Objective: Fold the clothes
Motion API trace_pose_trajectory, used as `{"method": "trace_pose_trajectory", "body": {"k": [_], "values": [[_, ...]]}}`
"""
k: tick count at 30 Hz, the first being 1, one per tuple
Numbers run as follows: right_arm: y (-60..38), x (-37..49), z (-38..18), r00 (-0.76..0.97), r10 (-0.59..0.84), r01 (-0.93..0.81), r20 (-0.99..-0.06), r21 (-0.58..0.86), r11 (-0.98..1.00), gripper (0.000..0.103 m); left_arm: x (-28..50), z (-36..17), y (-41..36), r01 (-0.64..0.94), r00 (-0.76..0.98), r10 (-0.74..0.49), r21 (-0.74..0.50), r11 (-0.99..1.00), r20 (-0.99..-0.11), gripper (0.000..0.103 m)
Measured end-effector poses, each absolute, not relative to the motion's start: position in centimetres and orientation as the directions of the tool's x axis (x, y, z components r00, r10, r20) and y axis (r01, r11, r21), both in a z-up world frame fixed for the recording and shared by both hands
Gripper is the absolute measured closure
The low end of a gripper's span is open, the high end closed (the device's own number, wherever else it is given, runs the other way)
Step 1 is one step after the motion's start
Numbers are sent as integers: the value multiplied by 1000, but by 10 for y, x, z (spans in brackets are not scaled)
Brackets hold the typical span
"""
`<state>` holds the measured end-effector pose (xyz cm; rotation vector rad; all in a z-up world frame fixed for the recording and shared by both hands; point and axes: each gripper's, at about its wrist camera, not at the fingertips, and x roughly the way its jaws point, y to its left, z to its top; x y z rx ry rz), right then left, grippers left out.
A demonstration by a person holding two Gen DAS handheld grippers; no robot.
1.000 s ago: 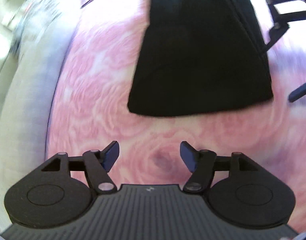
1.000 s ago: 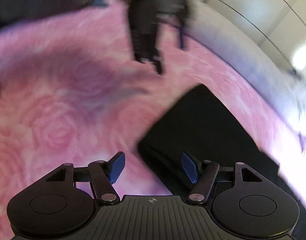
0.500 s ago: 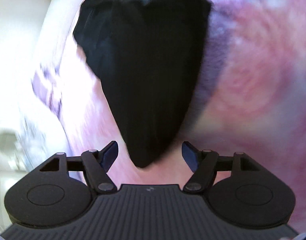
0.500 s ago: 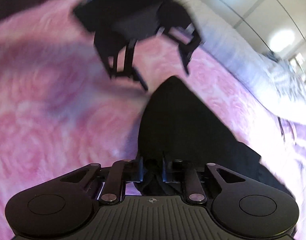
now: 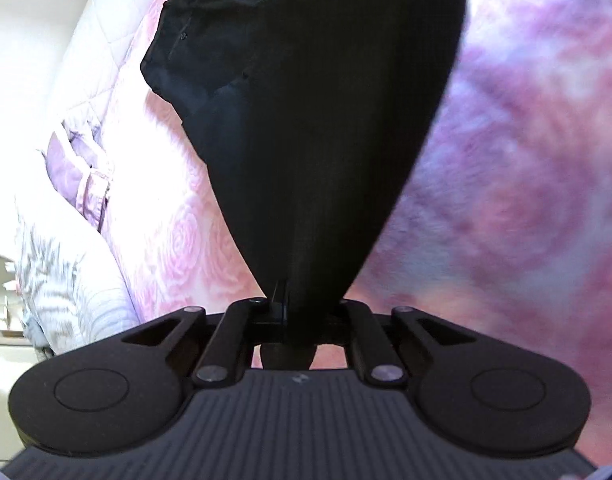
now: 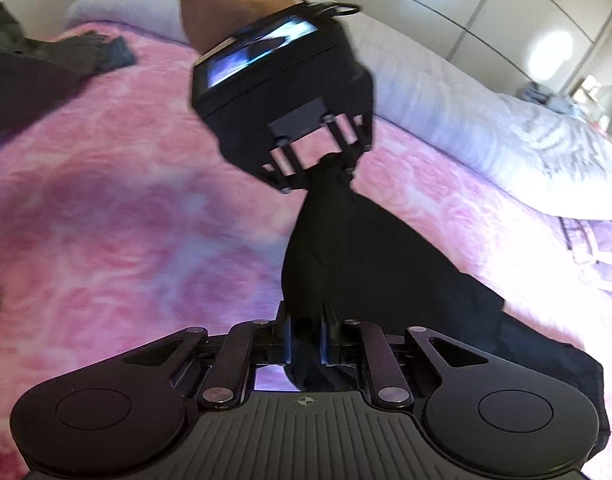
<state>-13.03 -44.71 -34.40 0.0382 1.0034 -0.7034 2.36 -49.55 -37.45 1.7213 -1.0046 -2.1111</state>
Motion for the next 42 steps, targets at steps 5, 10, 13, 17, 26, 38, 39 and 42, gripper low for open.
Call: {"method": "trace_pose_trajectory", "body": {"k": [5,10,13,17,26,38,39,42], "values": [[-435,-143,-323,381,-486,558,-786,-224,799,92,2,-346,-491,-221,-197,-535,569,-792,-821,97],[-464,-187,-290,420,-490,608,-764,-165,777,92,-47,-301,-535,-129,-129,-487,502,-855,-864,96],[-500,-234,-264,449,-500,658,-741,-104,746,92,-84,-270,-564,-122,-113,-476,487,-865,-872,96],[-554,-312,-243,513,-499,710,-698,20,703,92,-156,-230,-613,-122,-103,-463,473,-872,-880,95],[-680,-493,-260,588,-492,780,-642,288,556,92,-332,-232,-748,-194,-102,-382,395,-898,-919,95],[-783,-630,-352,529,-471,847,-706,474,241,92,-451,-341,-851,-278,-19,-181,179,-944,-983,95],[-785,-634,-355,527,-470,848,-708,478,231,92,-456,-343,-854,-290,-20,-174,173,-941,-985,95],[-785,-646,-353,515,-493,852,-701,482,205,92,-468,-343,-868,-291,-41,-148,154,-944,-988,95]]}}
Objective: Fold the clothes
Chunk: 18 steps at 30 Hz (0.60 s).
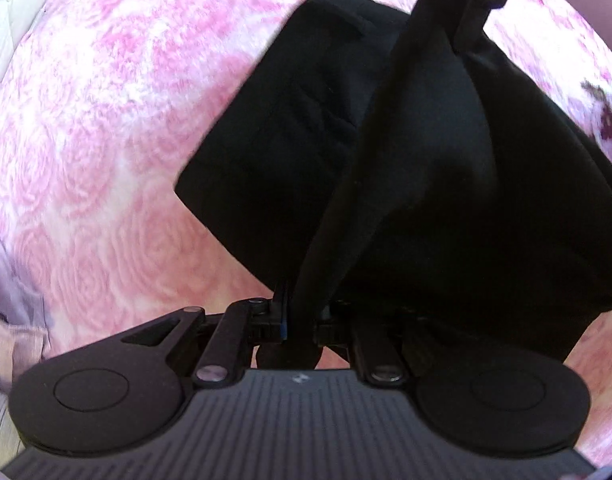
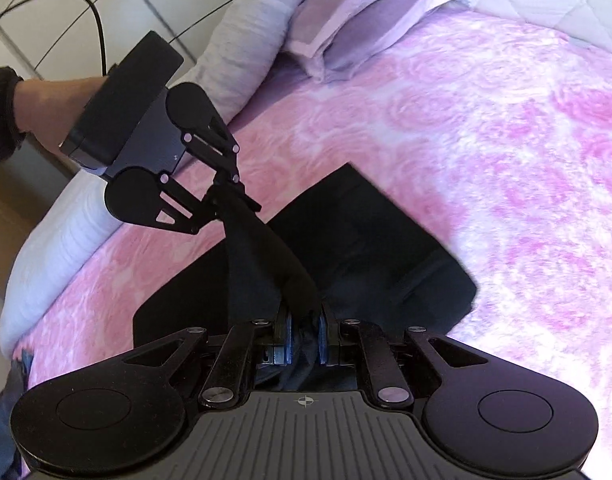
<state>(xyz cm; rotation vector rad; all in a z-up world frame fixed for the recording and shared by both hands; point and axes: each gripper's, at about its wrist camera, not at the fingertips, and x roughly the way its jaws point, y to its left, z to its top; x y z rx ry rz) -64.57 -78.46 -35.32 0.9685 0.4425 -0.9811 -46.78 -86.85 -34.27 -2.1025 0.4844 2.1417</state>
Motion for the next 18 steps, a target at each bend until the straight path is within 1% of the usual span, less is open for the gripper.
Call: {"method": "trace_pose_trajectory", "body": {"k": [5,7,9,10,12,13,15,16,17,18], "values": [[-791,-662,-364,468,-533,866,-705,486,118,92,-495,-357,-892,-287,-63,-118,131,-949,-991,93],[-797,-668,-371,452,-542,868,-709,489,84,92,-503,-367,-902,-263,-54,-96,107,-959,-994,92],[-802,-674,-379,451,-542,866,-710,496,70,92,-506,-375,-914,-222,-44,-69,78,-972,-997,89],[-804,-677,-385,455,-541,861,-708,504,64,92,-505,-375,-919,-193,-54,-55,65,-979,-997,86],[-806,-687,-392,479,-535,833,-696,553,26,92,-499,-370,-929,-112,-90,-43,53,-992,-995,74],[-806,-692,-396,491,-532,817,-690,576,6,91,-493,-364,-935,-55,-116,-51,57,-997,-992,63],[-802,-699,-396,494,-538,803,-683,595,-19,86,-479,-352,-949,64,-172,-50,40,-997,-984,63],[-797,-698,-391,478,-544,816,-690,578,-16,80,-471,-346,-958,126,-202,-38,12,-992,-979,65],[-793,-697,-387,462,-550,828,-696,560,-13,70,-459,-341,-967,207,-244,-22,-30,-978,-970,65],[-789,-697,-385,449,-558,833,-698,553,-21,66,-448,-338,-974,280,-285,-4,-79,-957,-959,65]]}}
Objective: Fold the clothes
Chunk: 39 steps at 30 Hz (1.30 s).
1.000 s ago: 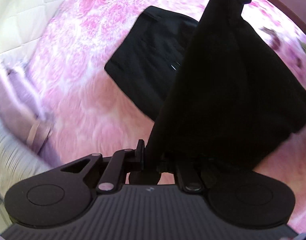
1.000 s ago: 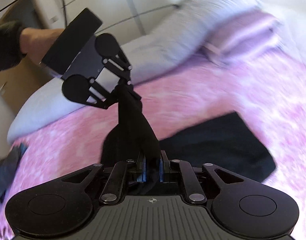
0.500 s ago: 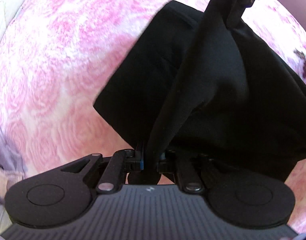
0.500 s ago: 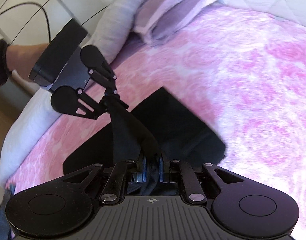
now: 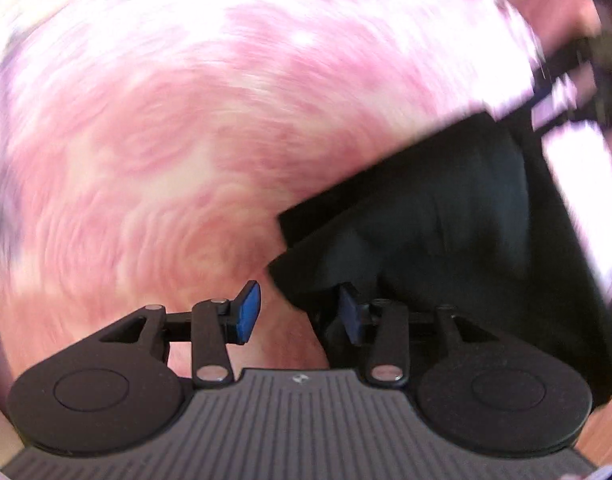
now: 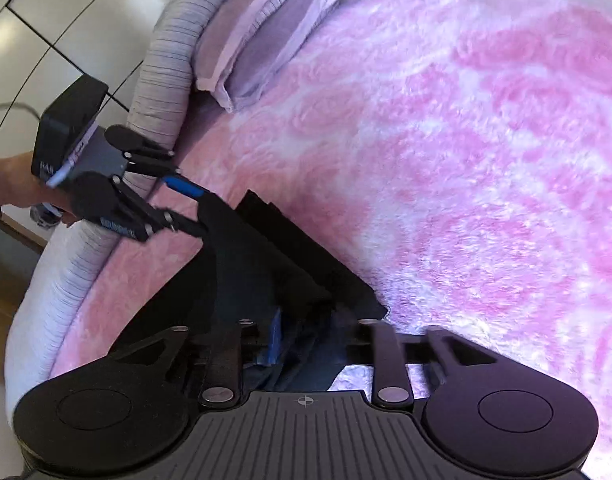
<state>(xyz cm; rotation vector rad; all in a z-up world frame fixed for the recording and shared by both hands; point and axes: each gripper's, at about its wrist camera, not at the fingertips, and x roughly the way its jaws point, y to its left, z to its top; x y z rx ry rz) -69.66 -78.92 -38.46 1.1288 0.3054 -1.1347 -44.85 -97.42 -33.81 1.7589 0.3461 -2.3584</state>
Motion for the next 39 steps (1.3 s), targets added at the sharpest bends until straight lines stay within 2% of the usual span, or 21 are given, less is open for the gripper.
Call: {"method": "trace_pose_trajectory", "body": {"k": [2,4,6,7,8,9,10,11,15,19,20,22,25,28,29,31,36,39], "values": [[-782,-696,-380,430,-578,835,-693,549,-38,57,-433,-340,-984,396,-354,7,-157,-905,-935,65],[-781,-693,-377,422,-606,825,-674,563,-51,56,-429,-347,-990,466,-399,10,-212,-859,-917,65],[-782,-689,-378,407,-619,824,-672,563,-69,55,-429,-355,-993,507,-441,23,-270,-819,-897,70],[-783,-688,-380,398,-620,825,-676,559,-79,55,-430,-356,-992,515,-458,35,-298,-804,-888,81],[-785,-687,-384,393,-617,821,-682,562,-99,62,-434,-361,-991,520,-459,26,-292,-802,-888,85],[-789,-687,-388,382,-611,816,-693,564,-129,77,-439,-361,-989,520,-452,15,-277,-808,-892,86],[-790,-690,-389,377,-608,806,-699,571,-157,83,-444,-361,-986,519,-445,4,-261,-814,-896,87],[-791,-693,-388,382,-607,791,-697,586,-176,86,-449,-361,-983,517,-437,-7,-245,-820,-899,87],[-790,-691,-388,351,-602,822,-717,544,-169,87,-463,-384,-991,535,-414,-5,-239,-810,-910,86],[-791,-699,-406,355,-615,774,-704,591,-229,87,-465,-399,-1001,597,-415,-11,-264,-758,-910,77],[-792,-700,-410,356,-616,769,-702,595,-233,87,-464,-401,-1003,610,-417,-16,-267,-746,-909,72],[-794,-701,-414,363,-614,776,-701,592,-218,87,-468,-396,-995,586,-400,-55,-209,-783,-915,70],[-797,-701,-412,379,-602,794,-703,581,-179,85,-464,-383,-990,591,-397,-93,-176,-788,-913,71],[-793,-698,-396,348,-599,827,-721,537,-166,76,-433,-358,-986,649,-410,-152,-170,-742,-900,75],[-791,-696,-388,324,-601,845,-731,509,-163,68,-418,-350,-983,667,-405,-166,-166,-726,-899,76],[-779,-688,-376,295,-606,869,-739,471,-151,64,-387,-334,-973,692,-385,-194,-143,-707,-902,76],[-744,-645,-360,351,-552,899,-757,437,-27,59,-306,-308,-905,655,-280,-227,-13,-755,-933,75],[-715,-603,-355,413,-497,899,-764,428,89,56,-273,-310,-853,616,-264,-180,-22,-788,-948,71]]}}
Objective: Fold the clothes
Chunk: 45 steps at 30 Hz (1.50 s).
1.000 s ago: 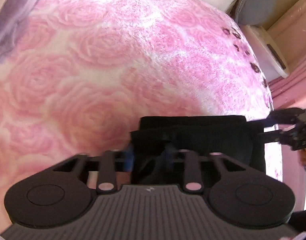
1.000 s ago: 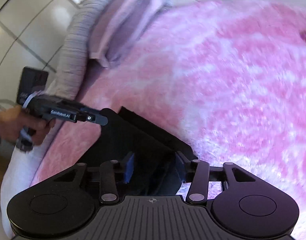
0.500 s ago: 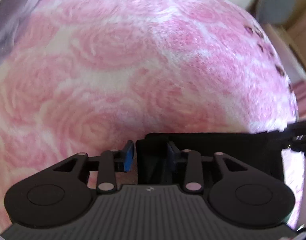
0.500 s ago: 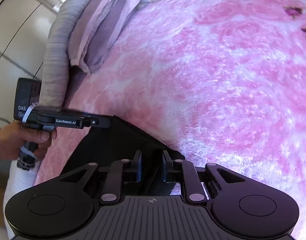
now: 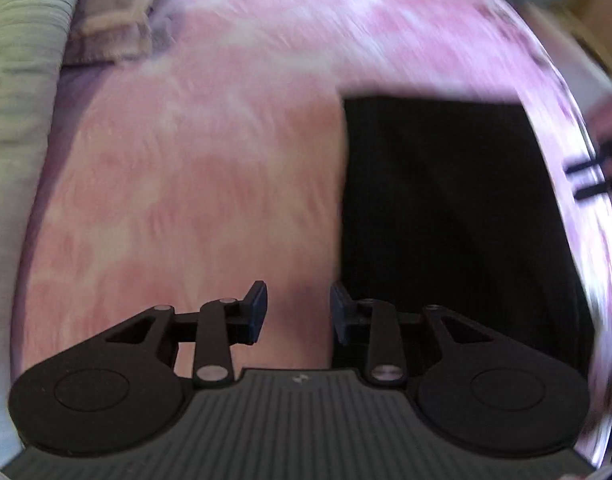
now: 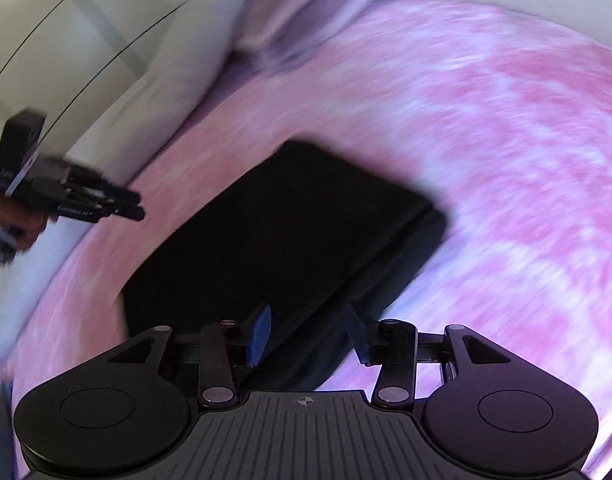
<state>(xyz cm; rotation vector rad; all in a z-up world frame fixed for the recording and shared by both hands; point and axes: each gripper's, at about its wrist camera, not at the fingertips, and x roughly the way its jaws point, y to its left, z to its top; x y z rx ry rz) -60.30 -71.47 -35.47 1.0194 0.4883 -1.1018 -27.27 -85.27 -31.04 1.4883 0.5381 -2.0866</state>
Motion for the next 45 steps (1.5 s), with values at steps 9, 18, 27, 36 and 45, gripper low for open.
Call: {"method": "trace_pose_trajectory", "body": {"k": [9,18,27,36,45], "values": [[-631,-504,-387,472,-358,874,-806,480,70,25,-232,-367,-793,672,-329,-139,-129,-730,-934,70],[-596,-465,-417,414,-435,851,-800,509,-127,25,-203,-397,-807,728,-442,-152,-255,-637,-884,78],[-591,-478,-456,432,-557,665,-709,668,-335,30,-190,-410,-815,746,-483,-143,-321,-584,-864,57],[-604,-518,-438,522,-503,679,-688,693,-243,90,-194,-387,-767,740,-513,-191,-318,-592,-837,89],[-594,-587,-424,541,-412,768,-733,631,-113,90,-203,-377,-651,754,-593,-259,-415,-509,-762,91]]}}
